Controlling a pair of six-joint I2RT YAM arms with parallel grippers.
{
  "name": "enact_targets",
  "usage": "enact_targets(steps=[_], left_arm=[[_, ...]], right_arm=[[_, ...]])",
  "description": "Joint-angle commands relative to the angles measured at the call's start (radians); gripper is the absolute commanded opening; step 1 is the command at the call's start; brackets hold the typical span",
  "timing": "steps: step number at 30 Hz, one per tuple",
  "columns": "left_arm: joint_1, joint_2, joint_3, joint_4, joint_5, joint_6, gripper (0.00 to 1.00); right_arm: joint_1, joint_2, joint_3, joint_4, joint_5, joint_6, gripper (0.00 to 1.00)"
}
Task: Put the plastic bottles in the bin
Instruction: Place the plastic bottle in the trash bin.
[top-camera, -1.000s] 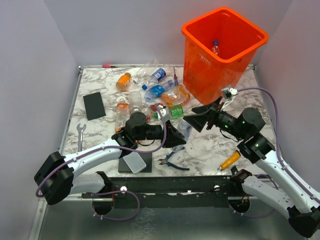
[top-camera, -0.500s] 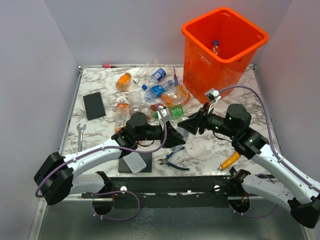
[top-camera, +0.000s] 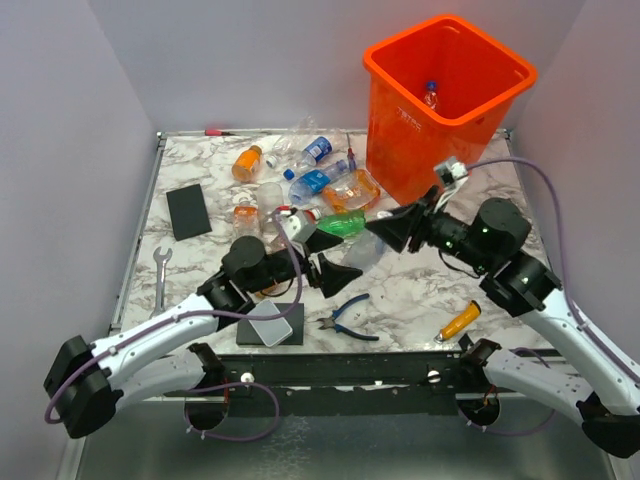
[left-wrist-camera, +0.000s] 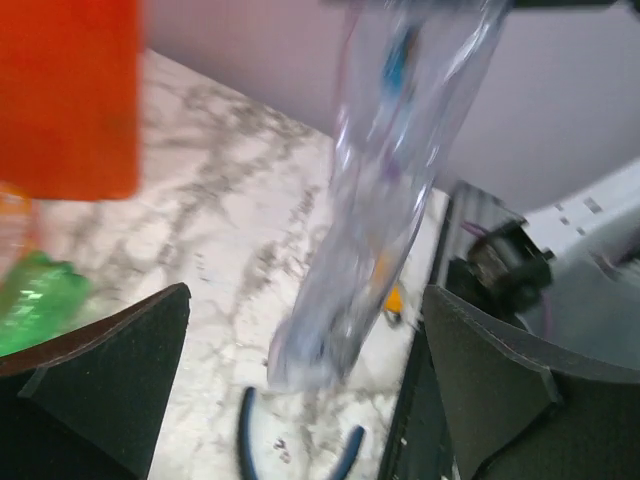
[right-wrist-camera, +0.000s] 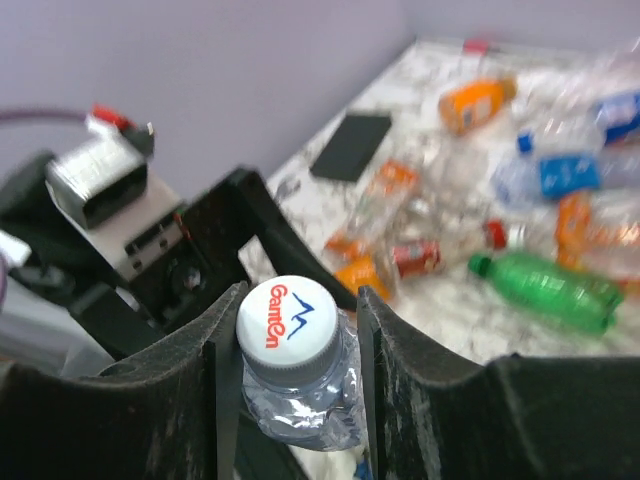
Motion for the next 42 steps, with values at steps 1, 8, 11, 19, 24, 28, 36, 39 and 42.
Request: enact_targets(steps=[1,8,11,19,24,28,36,39,42], left_arm=[[0.004,-0.153,-0.079,0.043,-0.373,0.087,0.99],[0.004,-0.310,-0.146,0.059,-0.744,0.162,0.99],[0.004,-0.328,-0.150,0.060,-0.758,0.174,0.99],[0.000,-0.320,-0.159,0.059,-0.748,0.179,0.99],[-0.011,-0.318,-0.162,0.058,-0.763,0.188,0.99],[-0.015,-0.316,-0.160,0.058,-0.766,0.189,0.99],[-0.016,-0.306,-0.157,0.058,-0.736,0.188,0.99],[-0.015,-0.299,-0.156,0.058,-0.734,0.190,0.99],[-0.017,-0.287,-0.153,0.055,-0.737,0.185,0.99]], right_arm=[[0.006,0.008,0.239,-0.052,0.241,-0.118,0.00],[0.005,0.204,0.627,0.047,0.762,-0.365,0.00],[-0.009,0.330,0.725,0.233,0.977,-0.537,0.00],[-0.289,0.675,1.009,0.228,0.997,-0.486,0.00],[-0.406,0.825,1.116,0.121,1.035,-0.431,0.00],[-0.460,0.890,1.106,0.091,1.066,-0.420,0.00],[-0.518,0.966,1.109,-0.049,1.032,-0.278,0.30],[-0.523,0.981,1.137,-0.110,0.977,-0.233,0.74],[-0.523,0.989,1.186,-0.155,0.935,-0.199,0.85]])
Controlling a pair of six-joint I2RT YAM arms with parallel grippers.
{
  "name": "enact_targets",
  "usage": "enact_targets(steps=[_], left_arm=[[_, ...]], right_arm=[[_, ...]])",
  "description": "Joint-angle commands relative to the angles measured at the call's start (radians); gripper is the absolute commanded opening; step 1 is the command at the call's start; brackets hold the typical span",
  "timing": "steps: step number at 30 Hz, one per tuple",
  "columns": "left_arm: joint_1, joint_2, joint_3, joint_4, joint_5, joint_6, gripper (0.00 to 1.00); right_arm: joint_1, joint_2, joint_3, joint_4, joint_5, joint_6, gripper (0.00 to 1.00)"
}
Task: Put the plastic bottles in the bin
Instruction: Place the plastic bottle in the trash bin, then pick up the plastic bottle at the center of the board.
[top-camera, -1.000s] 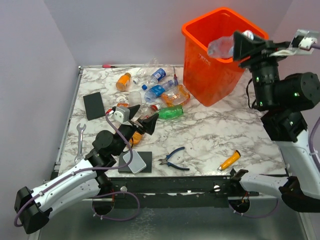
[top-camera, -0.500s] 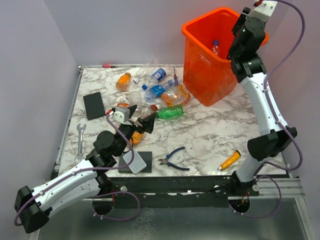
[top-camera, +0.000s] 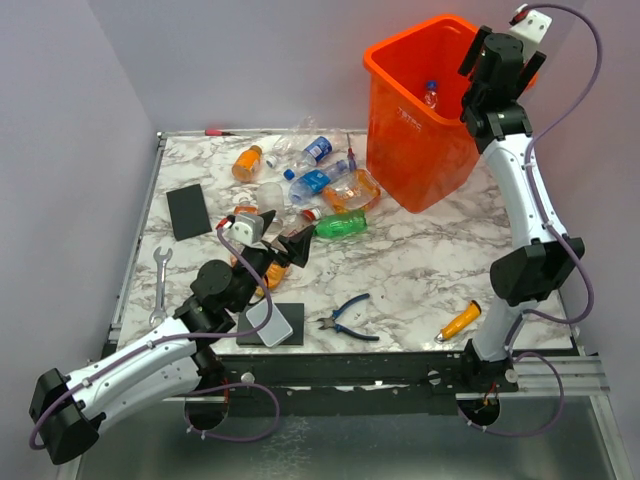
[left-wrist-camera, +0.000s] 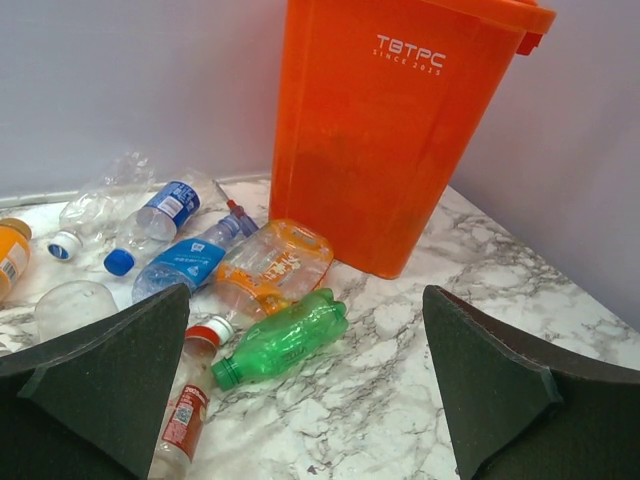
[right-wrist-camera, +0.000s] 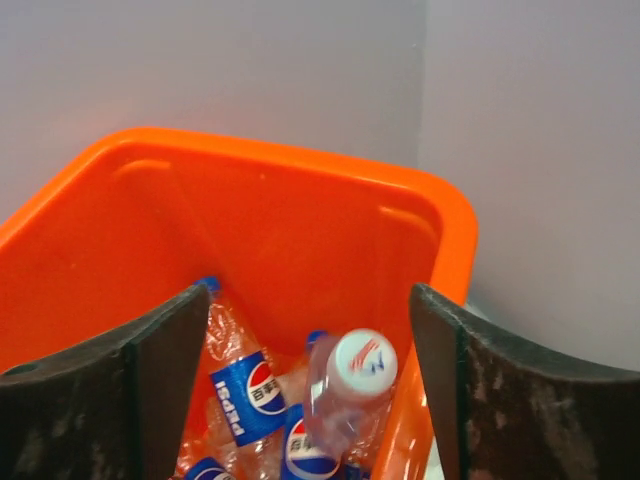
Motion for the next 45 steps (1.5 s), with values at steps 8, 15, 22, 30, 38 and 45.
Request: enact_targets(steps=[8,15,22,30,38,45], left_arm=[[-0.008,0.050,0.007,0.001,-0.095,-0.028,0.99],[-0.008,0.077,0.028,-0.067,-0.295,-0.012,0.99],[-0.008,0.126,0.064,-0.161,-0.396,0.042,0.99],[0.000,0.374,0.193,-0.372,-0.349,0.094,0.99],[0.073,0.681,0.377,-0.686,-0.293,0.017,0.99],[0.139,0.777,0.435,-0.796,-0.262,0.009,0.99]], right_arm=[[0.053,-0.095,0.175,-0.135,-0.317,0.199,0.89],[0.317,-0.414,-0.256,-0.025,-0.729,0.150,0.86],[0.389,-0.792,-0.981,0.146,-0.944,0.323,0.85],[0.391,-0.988,-1.445,0.153,-0.879,0.488,0.83],[0.391,-1.088,-1.601,0.097,-0.858,0.553,0.83],[0.392,-1.116,-1.619,0.028,-0.866,0.544,0.83]])
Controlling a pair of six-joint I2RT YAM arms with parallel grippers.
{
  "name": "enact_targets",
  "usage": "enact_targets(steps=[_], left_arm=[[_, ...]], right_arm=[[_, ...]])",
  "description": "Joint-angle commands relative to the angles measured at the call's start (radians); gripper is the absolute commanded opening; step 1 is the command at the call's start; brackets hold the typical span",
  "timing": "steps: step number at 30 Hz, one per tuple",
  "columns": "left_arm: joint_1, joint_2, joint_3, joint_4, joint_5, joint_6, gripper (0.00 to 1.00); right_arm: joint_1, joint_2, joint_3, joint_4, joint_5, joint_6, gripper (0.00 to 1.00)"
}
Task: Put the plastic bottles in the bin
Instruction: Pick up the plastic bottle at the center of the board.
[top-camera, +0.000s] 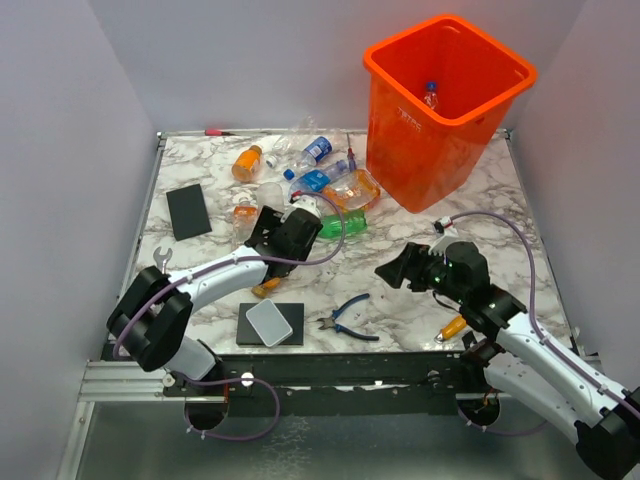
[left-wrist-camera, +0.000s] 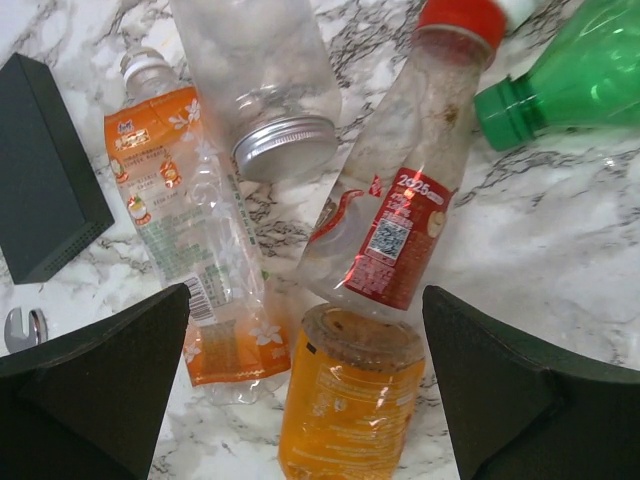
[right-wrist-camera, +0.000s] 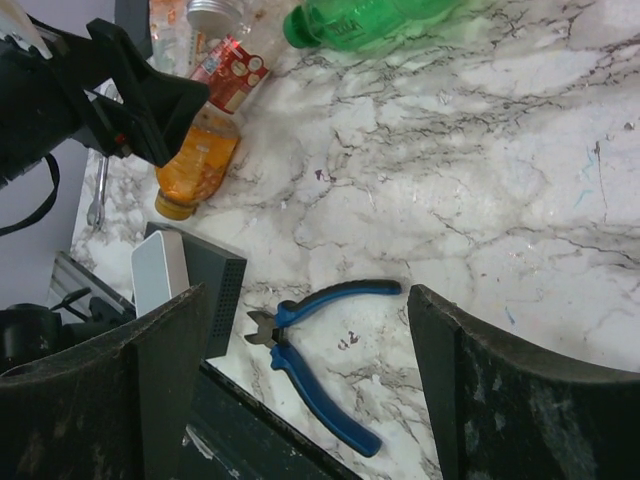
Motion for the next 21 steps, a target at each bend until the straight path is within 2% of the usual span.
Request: enact_targets(steps=[1,11,17,21], left_arm=[[0.026,0.040,0.049,-0.121,0.049,-0.015,0.99],[0.026,0.074,0.058,-0.140,0.193,0.001,0.99],[0.027,0.075,0.051,-0.056,0.141,0.007,0.99],[0.033,0.155,0.121,-0.049,0.121,0.036,0.99]], right_arm=[[0.007,-0.013,-0.010,-0.060,0.003,0.009,0.83],[0.006,0.041,0.028,-0.060,-0.017,0.009,0.83],[0.007,0.047,0.039,-0.054,0.004,0.004,0.83],[0.007,0.057,0.041,-0.026,0.006,0.005,0.83]])
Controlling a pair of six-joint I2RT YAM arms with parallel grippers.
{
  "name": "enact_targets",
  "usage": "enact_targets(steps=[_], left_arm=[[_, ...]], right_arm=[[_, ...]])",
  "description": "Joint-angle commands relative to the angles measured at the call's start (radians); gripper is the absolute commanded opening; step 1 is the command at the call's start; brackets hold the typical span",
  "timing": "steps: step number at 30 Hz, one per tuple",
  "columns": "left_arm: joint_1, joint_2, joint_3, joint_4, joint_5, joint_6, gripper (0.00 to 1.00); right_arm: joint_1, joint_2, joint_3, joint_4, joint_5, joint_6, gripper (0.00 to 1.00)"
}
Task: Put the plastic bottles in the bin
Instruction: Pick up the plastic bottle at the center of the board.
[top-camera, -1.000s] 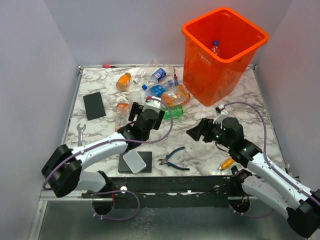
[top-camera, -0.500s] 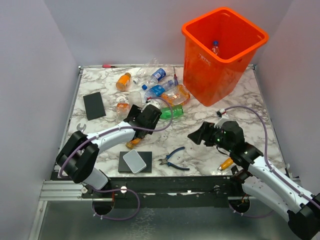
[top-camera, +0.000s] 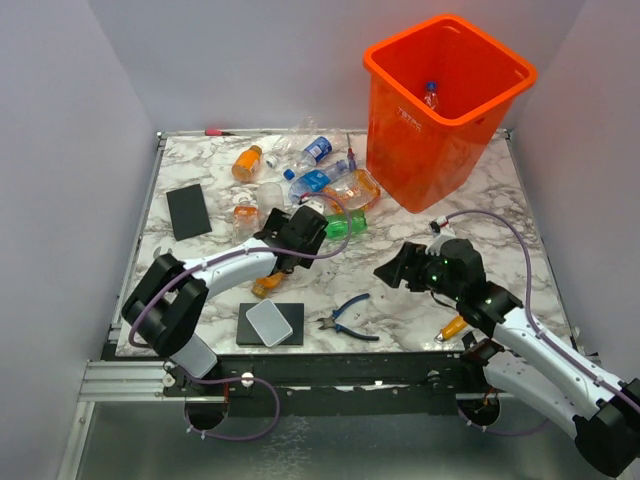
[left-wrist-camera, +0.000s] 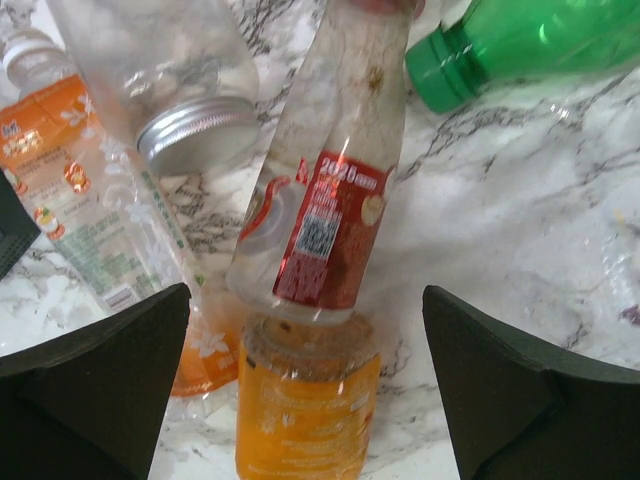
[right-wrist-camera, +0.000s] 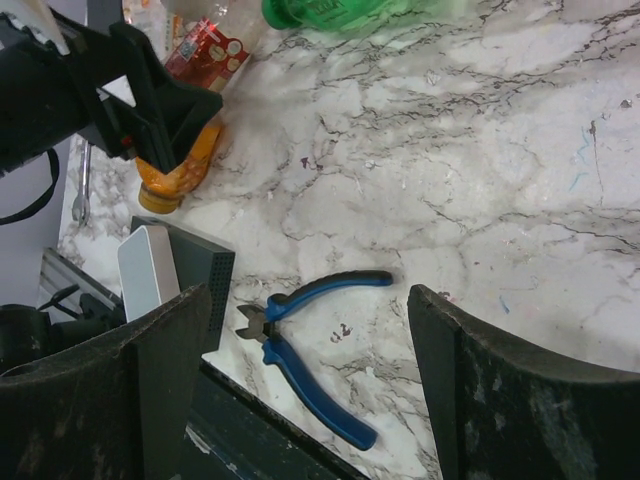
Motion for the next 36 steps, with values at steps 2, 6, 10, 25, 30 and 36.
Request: enact_targets(steps=[2,6,10,25,30,36], left_arm=[[0.009,0.108,0.095,0.046,-0.022,0.044,0.99],[0.015,0.193,0.120,0.036,-0.028,0.054,0.96],[0.022,0.225,0.120,0.036,-0.055,0.056,0.89],[0.029,0.114,0.082,0.095,-0.130,0.031,0.49],[0.022,-0.099,0.047,0.128,-0.075,0.031,0.41],[0.022,-0.461,-0.174,0.444,0.335,0.023,0.33]], right_arm=[[0.007,0.021,0.041,0.010,0.002,-0.004,0.83],[0.007,0.022,0.047,0.006,-0.001,-0.010,0.83],[0.007,0.009,0.064,-0.022,0.008,-0.028,0.83],[0.007,-0.087,0.085,-0.082,0.044,-0.015,0.83],[0.007,-0.069,0.169,-0.082,-0.034,-0.097,0.86],[0.007,-0.116,0.241,0.063,-0.014,-0.019,0.92]])
